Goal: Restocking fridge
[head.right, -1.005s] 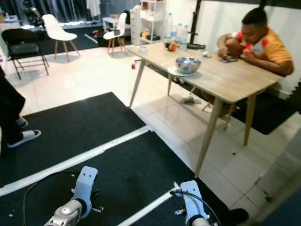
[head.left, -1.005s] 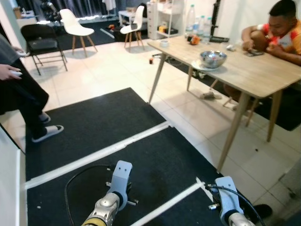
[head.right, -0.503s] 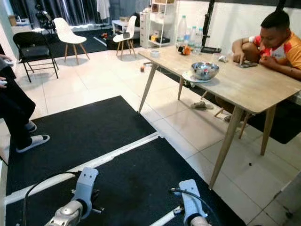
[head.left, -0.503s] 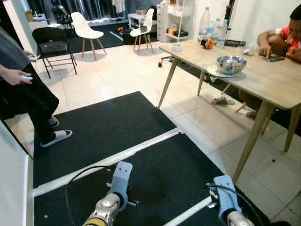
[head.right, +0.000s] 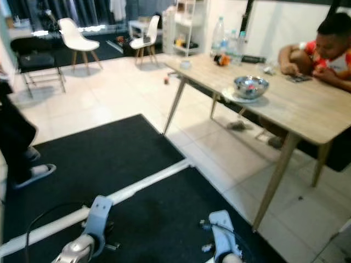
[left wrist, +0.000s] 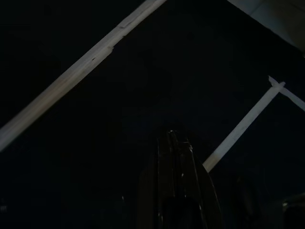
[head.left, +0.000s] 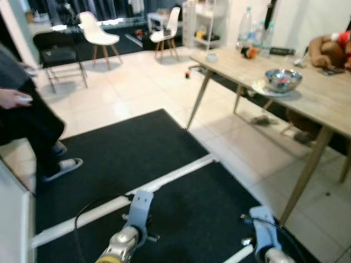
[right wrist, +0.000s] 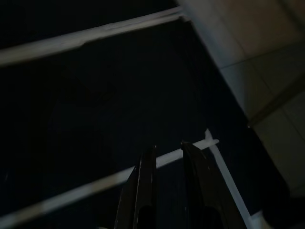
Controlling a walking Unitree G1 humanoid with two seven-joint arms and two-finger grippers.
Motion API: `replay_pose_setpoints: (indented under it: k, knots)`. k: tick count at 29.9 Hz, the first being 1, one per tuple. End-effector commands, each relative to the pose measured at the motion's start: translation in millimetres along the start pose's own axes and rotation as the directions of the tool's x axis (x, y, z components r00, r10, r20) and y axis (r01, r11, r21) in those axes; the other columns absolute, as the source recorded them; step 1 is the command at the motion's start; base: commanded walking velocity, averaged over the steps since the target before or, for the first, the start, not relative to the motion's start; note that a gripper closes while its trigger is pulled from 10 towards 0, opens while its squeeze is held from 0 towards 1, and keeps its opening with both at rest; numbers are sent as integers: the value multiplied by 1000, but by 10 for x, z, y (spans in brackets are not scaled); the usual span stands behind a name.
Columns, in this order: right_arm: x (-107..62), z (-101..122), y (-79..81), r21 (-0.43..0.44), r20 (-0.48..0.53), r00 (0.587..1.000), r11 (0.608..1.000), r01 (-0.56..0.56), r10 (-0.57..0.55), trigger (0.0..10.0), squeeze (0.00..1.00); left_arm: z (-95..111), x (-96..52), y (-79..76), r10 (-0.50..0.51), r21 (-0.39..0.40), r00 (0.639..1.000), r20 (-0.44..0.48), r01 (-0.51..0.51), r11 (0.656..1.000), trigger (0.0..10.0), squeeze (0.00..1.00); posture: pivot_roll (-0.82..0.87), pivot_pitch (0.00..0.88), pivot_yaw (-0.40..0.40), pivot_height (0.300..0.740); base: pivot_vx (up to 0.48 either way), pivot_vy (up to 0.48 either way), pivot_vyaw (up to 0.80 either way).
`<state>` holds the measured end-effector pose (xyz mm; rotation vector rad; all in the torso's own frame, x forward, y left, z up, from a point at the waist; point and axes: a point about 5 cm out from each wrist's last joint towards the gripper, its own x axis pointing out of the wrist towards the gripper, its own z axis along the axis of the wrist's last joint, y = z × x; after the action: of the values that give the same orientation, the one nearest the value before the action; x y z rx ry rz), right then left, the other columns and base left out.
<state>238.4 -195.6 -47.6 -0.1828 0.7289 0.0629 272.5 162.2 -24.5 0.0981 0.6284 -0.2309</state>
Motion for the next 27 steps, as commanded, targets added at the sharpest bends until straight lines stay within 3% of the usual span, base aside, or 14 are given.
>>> replay_pose_setpoints:
  k: [1,6,27]
  knots:
    - [-10,-17,-66,12,-6,1000,1000,18,-18,10000,0,-4,5,-22,-9,-1,1000,-6,9,1000,10000,0,-146,0,31,740,349,0,-800]
    - [-8,-7,-61,21,1,1000,1000,18,-18,10000,0,-4,5,-18,-9,0,1000,-7,9,1000,10000,0,-146,0,31,740,349,0,-721]
    - [-5,-3,-26,-9,2,1000,1000,5,-4,10000,0,9,11,-27,-16,9,1000,-9,16,1000,10000,0,-150,0,37,740,350,0,0]
